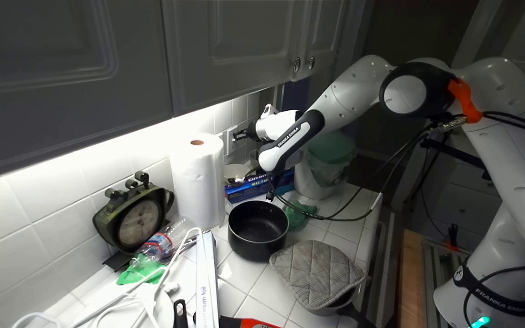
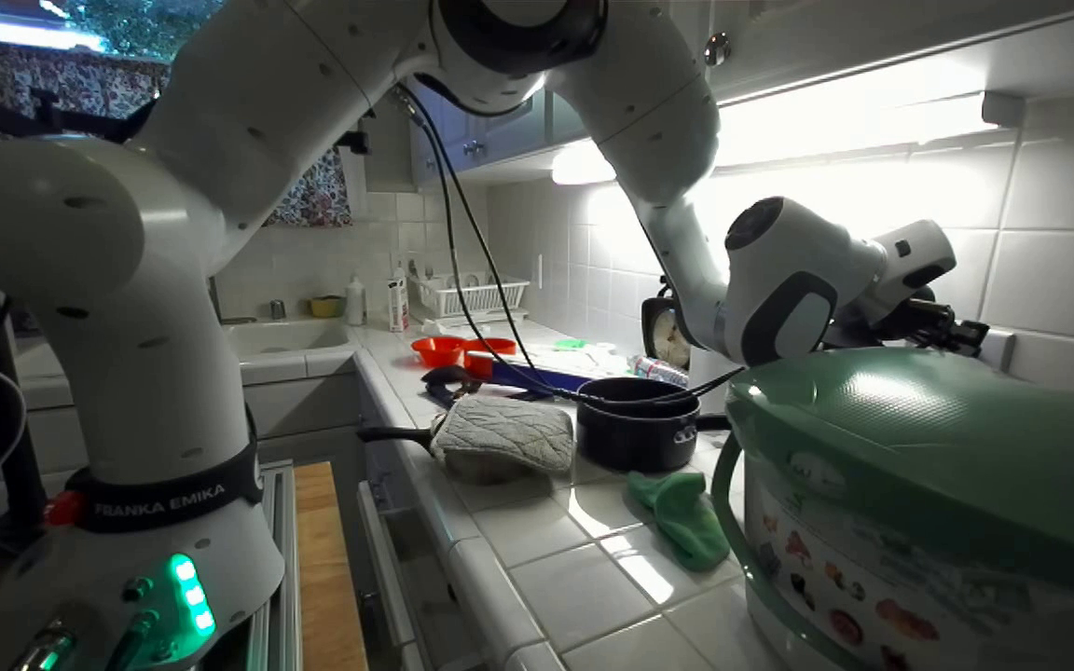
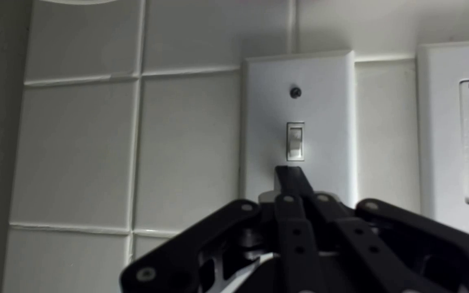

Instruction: Turn the overhead lights off

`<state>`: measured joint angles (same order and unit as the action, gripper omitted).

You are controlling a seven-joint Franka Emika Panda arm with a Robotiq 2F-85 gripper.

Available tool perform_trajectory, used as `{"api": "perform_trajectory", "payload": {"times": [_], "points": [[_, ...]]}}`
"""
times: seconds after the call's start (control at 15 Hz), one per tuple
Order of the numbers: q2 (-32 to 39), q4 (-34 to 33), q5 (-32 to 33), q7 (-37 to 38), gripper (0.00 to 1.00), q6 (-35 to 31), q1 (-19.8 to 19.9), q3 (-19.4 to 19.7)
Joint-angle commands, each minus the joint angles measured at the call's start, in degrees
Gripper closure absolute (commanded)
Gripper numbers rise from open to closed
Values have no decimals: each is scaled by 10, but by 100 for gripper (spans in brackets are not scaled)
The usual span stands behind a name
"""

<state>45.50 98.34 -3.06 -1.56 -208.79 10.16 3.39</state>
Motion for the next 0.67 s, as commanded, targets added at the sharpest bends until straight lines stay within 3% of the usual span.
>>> {"api": "perform_trajectory", "payload": {"times": [0.0, 0.6], "points": [[8, -12, 21, 19, 100, 26, 12, -10], [2, -1, 20, 13, 100, 84, 14, -13]]}}
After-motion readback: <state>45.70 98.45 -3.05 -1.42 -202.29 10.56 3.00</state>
